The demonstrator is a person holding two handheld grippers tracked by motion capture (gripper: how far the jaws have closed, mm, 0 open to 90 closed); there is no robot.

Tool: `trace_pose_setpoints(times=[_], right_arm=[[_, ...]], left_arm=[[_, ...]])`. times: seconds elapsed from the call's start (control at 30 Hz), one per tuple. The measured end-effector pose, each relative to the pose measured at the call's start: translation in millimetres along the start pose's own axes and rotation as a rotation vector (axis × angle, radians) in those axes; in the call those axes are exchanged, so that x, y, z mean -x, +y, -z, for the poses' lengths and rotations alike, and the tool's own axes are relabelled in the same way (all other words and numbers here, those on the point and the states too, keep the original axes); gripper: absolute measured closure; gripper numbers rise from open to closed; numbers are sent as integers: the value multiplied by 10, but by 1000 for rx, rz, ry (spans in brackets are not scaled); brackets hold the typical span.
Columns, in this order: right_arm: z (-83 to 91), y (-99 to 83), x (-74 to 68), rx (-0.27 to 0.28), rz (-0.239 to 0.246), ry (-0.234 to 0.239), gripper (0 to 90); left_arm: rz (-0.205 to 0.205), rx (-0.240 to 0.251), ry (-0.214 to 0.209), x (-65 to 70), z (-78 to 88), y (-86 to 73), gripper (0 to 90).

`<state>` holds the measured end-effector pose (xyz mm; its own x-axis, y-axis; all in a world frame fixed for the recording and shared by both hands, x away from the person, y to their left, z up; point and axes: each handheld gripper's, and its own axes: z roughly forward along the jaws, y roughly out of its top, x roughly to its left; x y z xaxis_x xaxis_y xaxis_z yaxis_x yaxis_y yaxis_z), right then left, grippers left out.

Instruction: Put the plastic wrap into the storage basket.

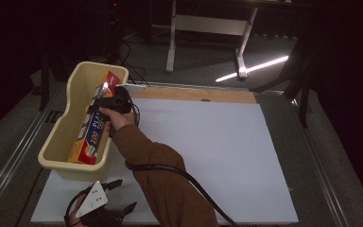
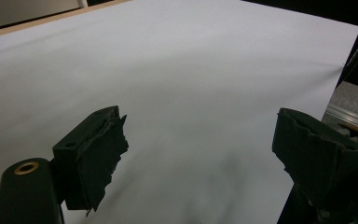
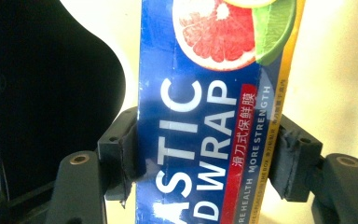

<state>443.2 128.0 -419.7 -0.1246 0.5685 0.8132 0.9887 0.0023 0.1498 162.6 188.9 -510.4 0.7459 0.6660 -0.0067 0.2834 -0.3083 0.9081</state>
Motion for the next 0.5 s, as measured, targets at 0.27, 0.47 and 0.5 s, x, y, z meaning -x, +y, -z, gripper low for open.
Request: trace_pose_setpoints(times=[0.27, 0.47, 0.5], right_arm=[[-10, -16, -17, 16, -3, -10, 336], [-22, -26, -35, 23, 4, -20, 330], [-22, -31, -36, 33, 2, -18, 326]], left_arm=[[-2, 0, -1, 0, 0, 3, 164], [-2, 1, 0, -1, 2, 4, 164], [-2, 1, 0, 0, 3, 4, 164]])
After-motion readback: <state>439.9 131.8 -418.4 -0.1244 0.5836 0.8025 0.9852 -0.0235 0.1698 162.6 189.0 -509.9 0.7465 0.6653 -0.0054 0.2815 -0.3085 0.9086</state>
